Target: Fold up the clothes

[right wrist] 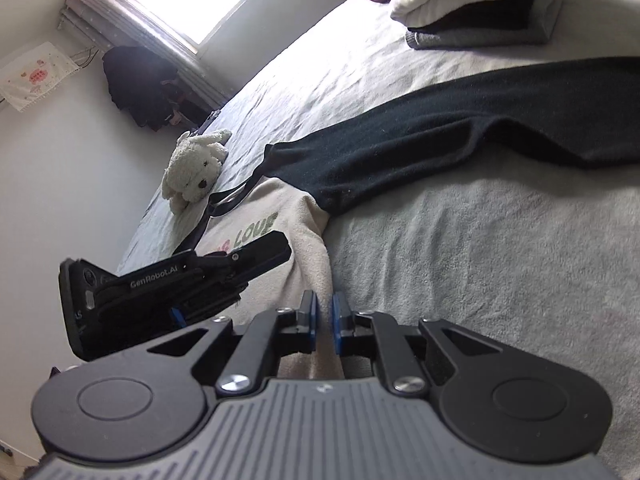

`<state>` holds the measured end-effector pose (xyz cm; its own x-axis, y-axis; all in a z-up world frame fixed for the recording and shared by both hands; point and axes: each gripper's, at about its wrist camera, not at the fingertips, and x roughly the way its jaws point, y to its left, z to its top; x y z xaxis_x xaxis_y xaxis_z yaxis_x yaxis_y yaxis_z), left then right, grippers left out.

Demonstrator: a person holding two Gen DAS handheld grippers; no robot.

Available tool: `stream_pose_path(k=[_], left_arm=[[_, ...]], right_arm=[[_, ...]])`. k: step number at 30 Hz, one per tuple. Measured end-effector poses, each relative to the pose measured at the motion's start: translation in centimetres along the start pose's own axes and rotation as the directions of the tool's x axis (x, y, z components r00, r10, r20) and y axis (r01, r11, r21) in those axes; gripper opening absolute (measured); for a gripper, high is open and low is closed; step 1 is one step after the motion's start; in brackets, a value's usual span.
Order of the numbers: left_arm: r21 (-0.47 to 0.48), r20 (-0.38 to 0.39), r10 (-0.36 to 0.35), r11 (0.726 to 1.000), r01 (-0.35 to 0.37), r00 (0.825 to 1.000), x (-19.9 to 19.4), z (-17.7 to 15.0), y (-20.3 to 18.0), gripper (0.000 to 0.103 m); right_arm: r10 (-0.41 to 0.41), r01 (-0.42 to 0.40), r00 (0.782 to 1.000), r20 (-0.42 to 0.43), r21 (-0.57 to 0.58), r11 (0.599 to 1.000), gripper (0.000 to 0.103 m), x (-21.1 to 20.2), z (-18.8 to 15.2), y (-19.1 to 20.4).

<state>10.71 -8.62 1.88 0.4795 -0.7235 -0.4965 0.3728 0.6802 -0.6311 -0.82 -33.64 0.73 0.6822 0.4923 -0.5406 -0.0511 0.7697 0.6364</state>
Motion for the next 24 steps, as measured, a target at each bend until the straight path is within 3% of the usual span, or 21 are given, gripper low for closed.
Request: stream_pose_path(k=[4, 7, 10, 13, 15, 24], left_arm=[[0.192, -0.064, 0.101, 0.977, -0.087, 0.993, 0.8, 2.1, -3.6, 0.012], [0.364, -0.115, 0.183, 0.922, -0.130, 0.976, 2.1, 2.2, -6.2, 0.012], [0.534, -0.125, 0.286, 0.826, -0.178, 0.950, 4.0, 1.6, -8.4, 0.017], [0.683, -0.092, 0.365, 0.700, -0.208, 0.926, 5.7, 0.3, -9.5, 0.032], [0.728, -0.092, 0.386, 0.655, -0.202, 0.918, 6.3, -0.2, -9.6, 0.032], [0.766, -0.093, 0.428, 0.607, -0.210, 0.899, 7.4, -0.2, -8.6, 0.032]], right_arm=[[-0.035, 0.035, 0.999, 0.009, -0.057, 0.998, 0.011, 0.4, -0.5, 1.0], [-0.037, 0.037, 0.999, 0.001, -0.054, 0.998, 0.011, 1.1, -0.5, 1.0], [-0.037, 0.036, 0.999, -0.009, -0.044, 0.998, 0.011, 1.7, -0.4, 0.9], [-0.031, 0.031, 0.999, -0.012, -0.032, 0.999, 0.011, 1.6, -0.4, 0.7], [-0.034, 0.034, 0.999, -0.014, -0.030, 0.999, 0.011, 1.7, -0.5, 0.6], [-0.032, 0.031, 0.999, -0.035, -0.032, 0.999, 0.012, 2.0, -0.8, 0.5]])
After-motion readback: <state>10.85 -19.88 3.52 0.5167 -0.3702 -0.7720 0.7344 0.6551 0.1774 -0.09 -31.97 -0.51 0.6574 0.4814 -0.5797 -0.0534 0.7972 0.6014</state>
